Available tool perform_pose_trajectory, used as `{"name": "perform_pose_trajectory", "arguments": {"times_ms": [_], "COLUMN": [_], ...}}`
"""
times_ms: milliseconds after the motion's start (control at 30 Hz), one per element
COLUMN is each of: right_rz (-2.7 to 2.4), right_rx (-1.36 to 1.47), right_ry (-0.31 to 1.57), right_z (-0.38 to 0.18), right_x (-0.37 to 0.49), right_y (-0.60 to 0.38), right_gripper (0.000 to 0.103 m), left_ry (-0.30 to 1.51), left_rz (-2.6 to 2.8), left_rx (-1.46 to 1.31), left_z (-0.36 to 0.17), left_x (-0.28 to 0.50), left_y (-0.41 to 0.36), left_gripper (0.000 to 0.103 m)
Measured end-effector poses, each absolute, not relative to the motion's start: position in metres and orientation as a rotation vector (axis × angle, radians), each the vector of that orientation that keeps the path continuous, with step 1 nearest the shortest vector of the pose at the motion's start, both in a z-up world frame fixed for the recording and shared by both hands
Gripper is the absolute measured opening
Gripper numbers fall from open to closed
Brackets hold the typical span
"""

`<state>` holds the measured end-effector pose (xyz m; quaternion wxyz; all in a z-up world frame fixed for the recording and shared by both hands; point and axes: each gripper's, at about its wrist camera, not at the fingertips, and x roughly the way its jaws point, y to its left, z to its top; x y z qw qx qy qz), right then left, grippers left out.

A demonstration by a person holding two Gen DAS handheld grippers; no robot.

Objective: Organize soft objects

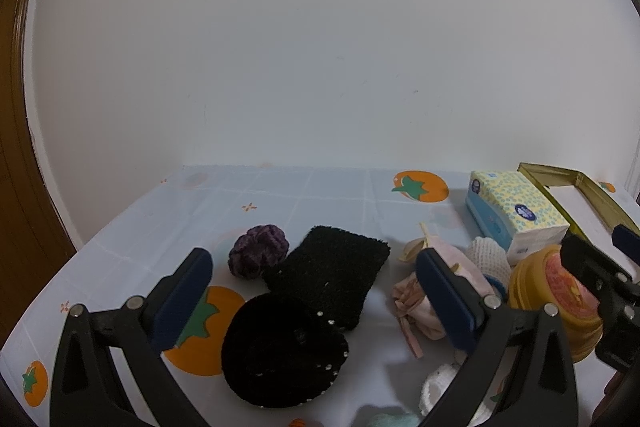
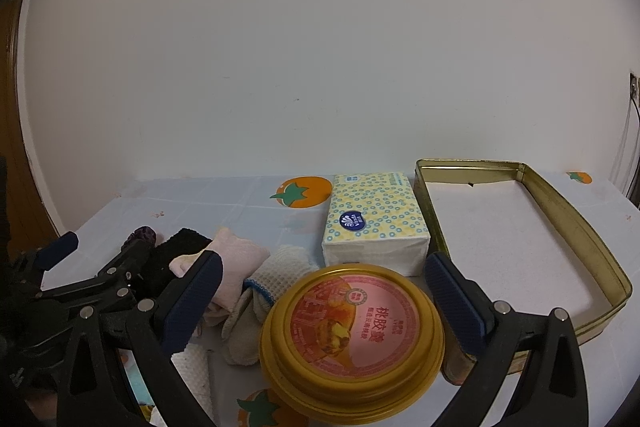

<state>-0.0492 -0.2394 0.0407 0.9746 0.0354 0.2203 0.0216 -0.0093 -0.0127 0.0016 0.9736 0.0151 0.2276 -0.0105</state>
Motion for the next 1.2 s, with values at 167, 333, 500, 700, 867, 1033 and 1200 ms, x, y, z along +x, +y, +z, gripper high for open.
{"name": "perform_pose_trajectory", "arguments": {"times_ms": [167, 333, 500, 700, 867, 1033, 1200], "right_rz": [0.063, 0.073, 0.149, 0.281, 0.429, 0.464, 0.485], "right_rx": [0.078, 0.031, 0.021, 0.007, -0.033, -0.035, 0.015], "right_ry": [0.437, 0.411, 0.386, 0.458, 0.609, 0.779, 0.88], "right_z": [0.041, 0.042, 0.043, 0.041, 0.029, 0.006, -0.018], "right_x": [-0.052, -0.06, -0.077, -0.1, -0.102, -0.091, -0.075], "right_y": [-0.239, -0.233, -0.234, -0.23, -0.203, -0.183, -0.183], "right_gripper": [0.102, 0.102, 0.102, 0.091, 0.081, 0.051, 0.048], "left_ry": [0.444, 0.431, 0.455, 0.482, 0.556, 0.614, 0.677], "left_rz": [-0.005, 0.023, 0.033, 0.076, 0.098, 0.088, 0.032], "left_rx": [0.015, 0.011, -0.019, -0.034, -0.023, -0.027, -0.036], "left_z": [0.002, 0.004, 0.005, 0.006, -0.004, -0.009, -0.019], "left_x": [-0.015, -0.025, -0.04, -0.069, -0.085, -0.101, -0.106], "left_y": [-0.009, -0.006, 0.009, 0.042, 0.063, 0.079, 0.078], "left_gripper": [0.103, 0.103, 0.103, 0.103, 0.101, 0.096, 0.096]}}
